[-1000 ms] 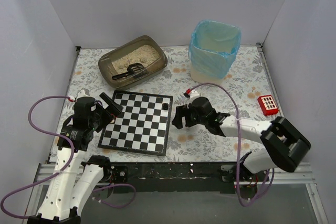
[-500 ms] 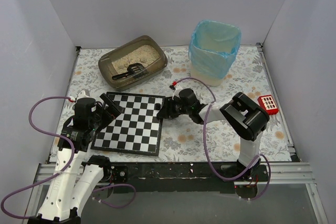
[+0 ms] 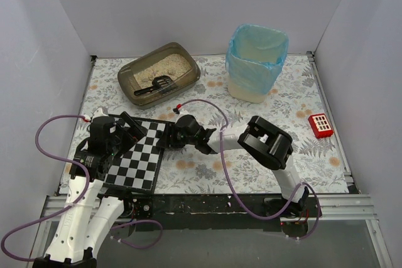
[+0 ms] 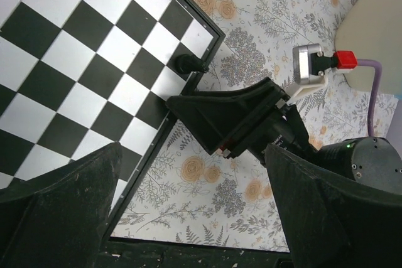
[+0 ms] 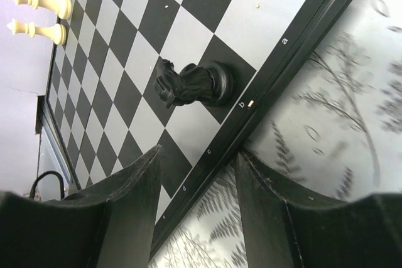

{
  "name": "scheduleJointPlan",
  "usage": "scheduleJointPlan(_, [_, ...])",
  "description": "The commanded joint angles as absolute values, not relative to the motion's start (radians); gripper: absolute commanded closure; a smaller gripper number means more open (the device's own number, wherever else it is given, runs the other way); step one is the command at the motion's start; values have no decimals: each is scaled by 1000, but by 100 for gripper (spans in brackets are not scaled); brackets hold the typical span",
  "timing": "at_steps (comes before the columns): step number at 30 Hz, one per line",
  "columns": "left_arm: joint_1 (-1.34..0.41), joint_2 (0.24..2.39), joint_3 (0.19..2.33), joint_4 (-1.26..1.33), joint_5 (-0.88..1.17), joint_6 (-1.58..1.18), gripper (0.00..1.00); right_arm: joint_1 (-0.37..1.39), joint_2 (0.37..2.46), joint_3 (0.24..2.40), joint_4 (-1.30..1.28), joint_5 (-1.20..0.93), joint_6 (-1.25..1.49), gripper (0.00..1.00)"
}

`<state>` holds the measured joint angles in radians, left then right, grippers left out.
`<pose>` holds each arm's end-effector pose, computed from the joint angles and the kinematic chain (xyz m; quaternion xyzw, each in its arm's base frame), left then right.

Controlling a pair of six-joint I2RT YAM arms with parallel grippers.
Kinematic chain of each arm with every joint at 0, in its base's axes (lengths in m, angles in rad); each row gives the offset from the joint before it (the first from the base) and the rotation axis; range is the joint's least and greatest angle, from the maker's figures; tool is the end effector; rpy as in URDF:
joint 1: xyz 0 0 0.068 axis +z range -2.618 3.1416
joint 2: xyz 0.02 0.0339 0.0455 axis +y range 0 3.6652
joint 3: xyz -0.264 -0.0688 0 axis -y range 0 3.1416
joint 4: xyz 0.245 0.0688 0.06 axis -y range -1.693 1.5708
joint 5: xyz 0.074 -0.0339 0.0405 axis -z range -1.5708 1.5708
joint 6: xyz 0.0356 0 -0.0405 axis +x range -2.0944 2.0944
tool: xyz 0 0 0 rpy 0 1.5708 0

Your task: Clean the litter box

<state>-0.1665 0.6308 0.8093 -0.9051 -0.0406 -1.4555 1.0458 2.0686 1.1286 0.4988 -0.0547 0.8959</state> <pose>0.1177 -0.0183 0.2990 -0.5546 0.7241 -0.2842 0.2955 0.2179 0.3800 0.1362 -0.0778 0.8409 0.4546 0.2830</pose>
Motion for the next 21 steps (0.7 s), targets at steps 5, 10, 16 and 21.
scheduleJointPlan(5, [-164,632,821,-887,-28,-1444,2,1107,2206,1295,373,69,951,43])
scheduleJointPlan(10, [-166,653,830,-885,-44,-1440,2,1140,2227,1361,353,143,963,42])
scheduleJointPlan(16, [-164,705,867,-774,0,-1376,2,1138,2087,1286,263,265,873,20])
scheduleJointPlan(21, [-166,871,900,-519,179,-1364,2,1109,1834,1114,164,356,732,9])
